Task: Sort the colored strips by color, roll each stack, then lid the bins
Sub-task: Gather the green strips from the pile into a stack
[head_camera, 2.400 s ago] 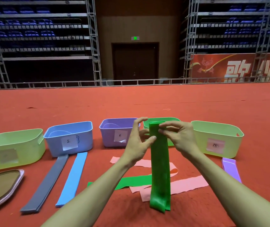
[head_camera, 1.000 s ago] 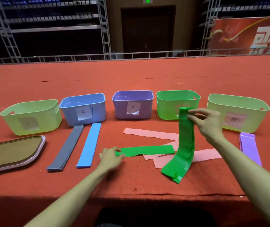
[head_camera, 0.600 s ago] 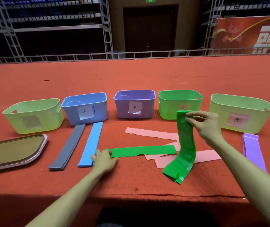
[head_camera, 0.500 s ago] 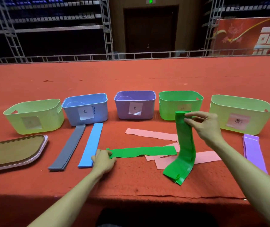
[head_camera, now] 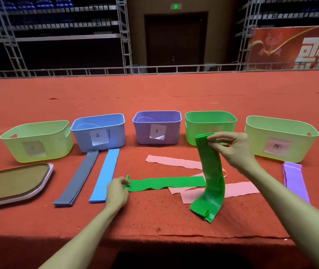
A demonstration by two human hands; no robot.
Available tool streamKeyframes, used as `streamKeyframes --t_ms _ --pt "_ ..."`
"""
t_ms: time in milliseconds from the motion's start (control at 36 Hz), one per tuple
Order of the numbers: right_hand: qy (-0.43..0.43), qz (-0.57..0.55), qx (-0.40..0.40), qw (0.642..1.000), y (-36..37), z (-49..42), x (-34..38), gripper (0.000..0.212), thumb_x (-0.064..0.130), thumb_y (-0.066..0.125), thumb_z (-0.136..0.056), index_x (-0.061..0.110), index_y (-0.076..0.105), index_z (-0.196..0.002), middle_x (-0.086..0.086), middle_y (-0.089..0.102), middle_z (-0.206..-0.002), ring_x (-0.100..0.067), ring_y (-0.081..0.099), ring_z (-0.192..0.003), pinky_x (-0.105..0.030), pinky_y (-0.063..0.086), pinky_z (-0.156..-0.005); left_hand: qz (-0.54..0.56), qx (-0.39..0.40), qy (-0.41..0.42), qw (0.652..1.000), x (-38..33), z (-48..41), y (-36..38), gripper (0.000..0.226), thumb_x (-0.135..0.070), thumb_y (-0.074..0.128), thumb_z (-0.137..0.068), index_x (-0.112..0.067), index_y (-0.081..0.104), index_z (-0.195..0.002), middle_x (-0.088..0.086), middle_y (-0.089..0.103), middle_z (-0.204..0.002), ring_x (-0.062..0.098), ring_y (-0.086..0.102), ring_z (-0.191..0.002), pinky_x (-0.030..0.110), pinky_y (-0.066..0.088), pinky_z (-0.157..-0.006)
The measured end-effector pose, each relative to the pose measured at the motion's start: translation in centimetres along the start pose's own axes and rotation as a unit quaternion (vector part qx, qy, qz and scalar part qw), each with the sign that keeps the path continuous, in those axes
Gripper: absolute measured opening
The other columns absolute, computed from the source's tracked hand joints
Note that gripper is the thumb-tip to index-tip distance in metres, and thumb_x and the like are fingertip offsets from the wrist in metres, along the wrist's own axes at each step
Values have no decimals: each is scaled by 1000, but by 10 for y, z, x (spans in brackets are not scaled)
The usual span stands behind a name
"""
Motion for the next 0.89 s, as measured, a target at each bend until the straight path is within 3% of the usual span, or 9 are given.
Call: streamKeyframes --t_ms 167,250,306,389,528,667,778,889 --pt "-25 -6 3 1000 -1 -4 12 26 0 74 -76 24 72 -85 11 70 -80 -8 68 -77 -35 57 -74 86 -19 64 994 -30 -5 -10 26 7 60 -80 -15 71 -86 4 70 -93 20 65 -85 24 45 -79" --pt "-32 -3 11 999 1 -9 16 25 1 73 -77 23 72 -87 11 70 -81 -8 68 -78 -33 57 -75 141 -8 99 985 -61 -9 -15 25 10 63 -78 -13 72 -79 -2 70 -79 5 65 -75 21 48 -76" --pt "-34 -5 14 999 2 -12 19 26 -1 73 -77 23 72 -87 10 70 -82 -8 68 -79 -32 57 -76 158 -5 130 979 -82 -11 -18 30 8 66 -76 -21 70 -72 -4 69 -73 -2 61 -67 24 50 -74" --pt "-46 -6 15 999 4 -16 25 26 -3 73 -76 20 72 -88 6 71 -82 -9 68 -80 -28 57 -75 193 6 164 967 -112 -15 -21 36 7 68 -75 -28 63 -66 -3 68 -68 9 60 -64 29 50 -70" --pt "-57 -22 18 998 10 -22 31 29 -7 73 -74 20 73 -86 5 72 -80 -8 69 -75 -22 57 -73 290 14 182 939 -162 -14 -28 37 10 71 -73 -17 45 -70 -1 60 -68 8 54 -63 24 48 -65" --pt "-42 -39 29 998 14 -26 31 38 -12 71 -73 25 73 -82 22 71 -71 0 68 -72 -16 55 -72 346 39 201 916 -197 -17 -27 37 11 70 -74 -16 45 -70 11 70 -81 16 65 -75 41 58 -77" --pt "-37 -34 21 999 13 -31 31 38 -12 71 -73 25 73 -80 20 70 -71 -1 68 -72 -17 55 -73 361 66 220 904 -222 -13 -29 33 12 68 -77 -12 46 -71 3 69 -76 14 60 -71 23 52 -65" --pt "-35 -32 22 999 10 -34 32 35 -11 71 -74 23 74 -81 16 71 -76 -3 69 -74 -17 55 -73 370 89 234 895 -236 -9 -30 28 8 67 -80 -14 52 -74 17 71 -89 17 64 -82 31 54 -77"
Point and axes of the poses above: each hand's wrist, its own z-axis away from the middle knuckle, its own y-axis out of the palm, x = y × z, the point moved 4 cm from there along -z, towards the middle knuckle
